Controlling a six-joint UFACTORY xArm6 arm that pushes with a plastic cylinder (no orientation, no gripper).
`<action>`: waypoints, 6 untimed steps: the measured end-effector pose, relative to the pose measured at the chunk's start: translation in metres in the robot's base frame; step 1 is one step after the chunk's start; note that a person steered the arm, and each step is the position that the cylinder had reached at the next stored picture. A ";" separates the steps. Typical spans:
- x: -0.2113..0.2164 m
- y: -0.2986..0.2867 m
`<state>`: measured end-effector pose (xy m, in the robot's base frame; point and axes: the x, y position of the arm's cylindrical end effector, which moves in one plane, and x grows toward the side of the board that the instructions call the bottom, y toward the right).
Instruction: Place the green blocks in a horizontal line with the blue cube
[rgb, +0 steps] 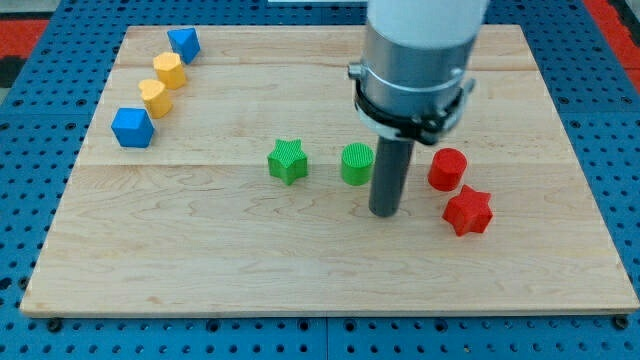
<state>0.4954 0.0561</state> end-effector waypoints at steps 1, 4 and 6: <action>-0.013 -0.013; -0.087 0.046; -0.070 -0.002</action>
<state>0.4255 0.0539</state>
